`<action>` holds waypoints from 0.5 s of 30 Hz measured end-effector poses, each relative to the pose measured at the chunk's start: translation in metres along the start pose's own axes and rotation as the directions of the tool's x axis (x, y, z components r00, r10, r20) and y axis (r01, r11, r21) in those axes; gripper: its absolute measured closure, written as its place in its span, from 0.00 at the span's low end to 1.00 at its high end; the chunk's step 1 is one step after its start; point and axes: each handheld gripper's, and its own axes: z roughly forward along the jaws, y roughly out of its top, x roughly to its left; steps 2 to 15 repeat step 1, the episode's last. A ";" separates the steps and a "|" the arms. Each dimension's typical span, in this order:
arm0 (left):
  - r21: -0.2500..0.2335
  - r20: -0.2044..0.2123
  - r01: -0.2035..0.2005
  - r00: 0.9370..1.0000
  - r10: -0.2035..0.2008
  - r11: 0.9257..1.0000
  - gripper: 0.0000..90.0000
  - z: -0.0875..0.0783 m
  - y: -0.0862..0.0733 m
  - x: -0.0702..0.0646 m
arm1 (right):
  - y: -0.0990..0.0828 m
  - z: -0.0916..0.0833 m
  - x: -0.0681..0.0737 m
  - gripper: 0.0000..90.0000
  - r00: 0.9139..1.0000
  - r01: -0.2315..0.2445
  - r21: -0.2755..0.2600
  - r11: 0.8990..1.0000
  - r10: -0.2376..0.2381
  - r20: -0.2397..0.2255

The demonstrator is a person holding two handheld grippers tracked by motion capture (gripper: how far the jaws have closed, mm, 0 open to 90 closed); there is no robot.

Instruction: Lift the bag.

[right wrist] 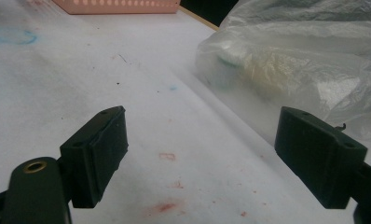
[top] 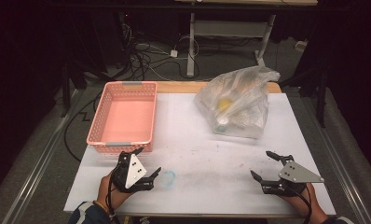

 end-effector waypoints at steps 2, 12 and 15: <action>0.000 0.001 0.002 1.000 -0.002 1.000 0.17 0.000 0.000 0.000 | 0.000 0.000 0.000 0.20 1.000 0.002 0.001 1.000 -0.002 0.001; 0.000 0.001 0.002 1.000 -0.002 1.000 0.17 0.000 0.000 0.000 | 0.000 0.000 0.000 0.20 1.000 0.002 0.001 1.000 -0.002 0.001; 0.000 0.001 0.002 1.000 -0.002 1.000 0.17 0.000 0.000 0.000 | 0.000 0.000 0.000 0.20 1.000 0.002 0.001 1.000 -0.002 0.001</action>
